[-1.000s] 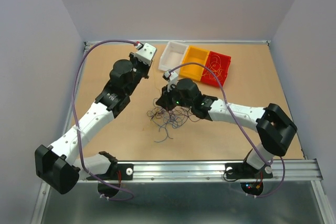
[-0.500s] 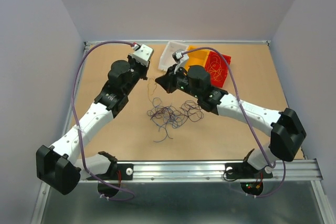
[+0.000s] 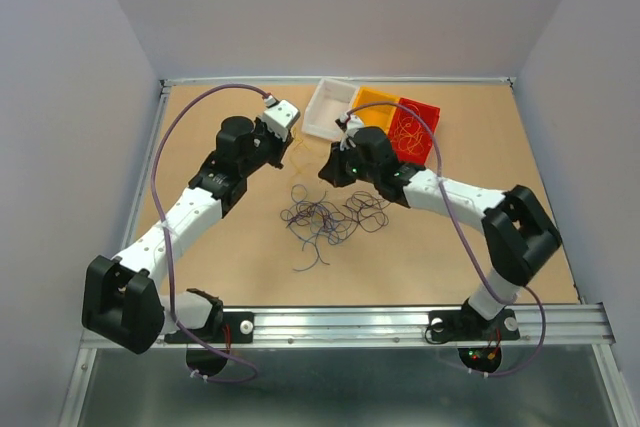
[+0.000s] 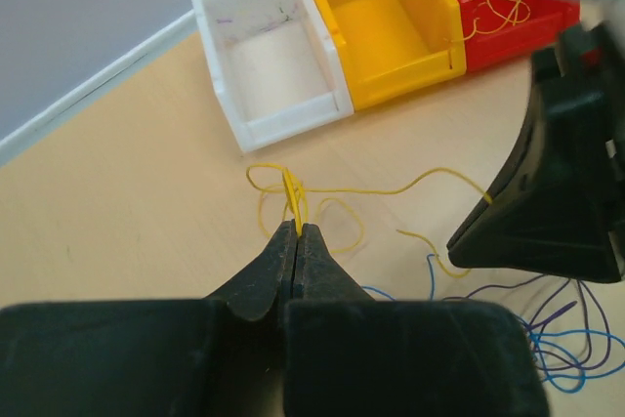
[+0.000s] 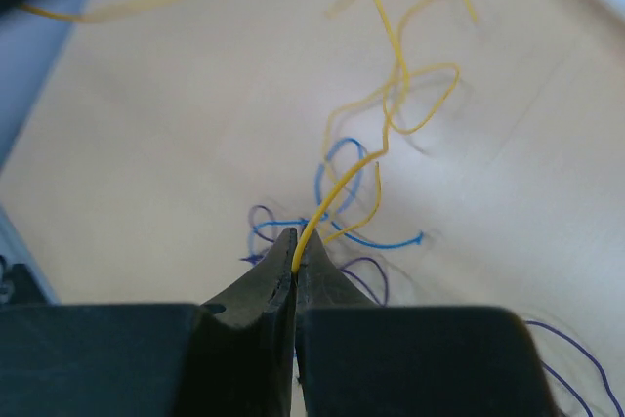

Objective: Untangle the cables

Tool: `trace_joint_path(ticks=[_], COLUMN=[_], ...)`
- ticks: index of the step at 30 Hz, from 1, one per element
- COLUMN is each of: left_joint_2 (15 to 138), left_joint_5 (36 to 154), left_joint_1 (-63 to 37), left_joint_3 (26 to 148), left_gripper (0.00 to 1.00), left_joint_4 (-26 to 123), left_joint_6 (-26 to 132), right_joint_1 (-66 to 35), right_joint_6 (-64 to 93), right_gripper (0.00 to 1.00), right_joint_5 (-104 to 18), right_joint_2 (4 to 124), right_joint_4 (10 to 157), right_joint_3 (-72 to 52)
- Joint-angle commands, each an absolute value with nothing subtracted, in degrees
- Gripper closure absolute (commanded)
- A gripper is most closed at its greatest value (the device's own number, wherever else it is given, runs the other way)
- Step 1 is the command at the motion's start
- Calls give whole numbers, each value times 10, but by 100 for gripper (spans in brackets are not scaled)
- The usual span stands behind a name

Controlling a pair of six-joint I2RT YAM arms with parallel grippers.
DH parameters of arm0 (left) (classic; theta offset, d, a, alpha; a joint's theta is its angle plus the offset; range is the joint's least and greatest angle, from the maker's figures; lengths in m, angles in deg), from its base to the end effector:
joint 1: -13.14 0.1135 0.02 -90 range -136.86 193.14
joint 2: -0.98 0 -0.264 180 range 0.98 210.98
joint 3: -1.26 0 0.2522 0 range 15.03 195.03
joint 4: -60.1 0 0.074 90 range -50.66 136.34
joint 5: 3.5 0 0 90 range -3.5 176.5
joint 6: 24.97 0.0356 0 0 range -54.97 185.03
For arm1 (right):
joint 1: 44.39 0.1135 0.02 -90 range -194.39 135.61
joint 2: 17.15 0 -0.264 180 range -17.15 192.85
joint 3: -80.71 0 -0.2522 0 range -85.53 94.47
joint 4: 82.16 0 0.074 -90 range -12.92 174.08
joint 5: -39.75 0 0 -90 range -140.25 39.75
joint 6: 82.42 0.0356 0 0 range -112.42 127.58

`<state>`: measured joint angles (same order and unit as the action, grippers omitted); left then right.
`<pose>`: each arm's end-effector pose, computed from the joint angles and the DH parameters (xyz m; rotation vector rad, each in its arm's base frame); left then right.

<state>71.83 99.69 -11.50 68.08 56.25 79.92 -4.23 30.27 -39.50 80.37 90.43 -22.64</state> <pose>0.2626 -0.1294 0.3303 0.7389 1.5479 -0.3229 0.2908 0.2541 0.2338 -0.4498 2.1246 0.8496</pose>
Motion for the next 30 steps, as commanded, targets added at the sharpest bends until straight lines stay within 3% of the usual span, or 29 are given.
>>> trace_joint_path(ticks=[1, 17, 30], left_joint_2=[698, 701, 905], left_joint_5=[1042, 1136, 1066], left_joint_1=[-113, -113, -112], left_joint_3=[682, 681, 898], left_gripper=[100, 100, 100], left_joint_4=[587, 575, 527], left_joint_6=[804, 816, 832], right_joint_1=[-33, -33, -44], right_joint_6=[292, 202, 150], right_gripper=[100, 99, 99], right_joint_5=[-378, -368, -560], right_joint_2=[705, 721, 830], right_joint_4=[931, 936, 945], right_joint_3=[-215, -145, -57])
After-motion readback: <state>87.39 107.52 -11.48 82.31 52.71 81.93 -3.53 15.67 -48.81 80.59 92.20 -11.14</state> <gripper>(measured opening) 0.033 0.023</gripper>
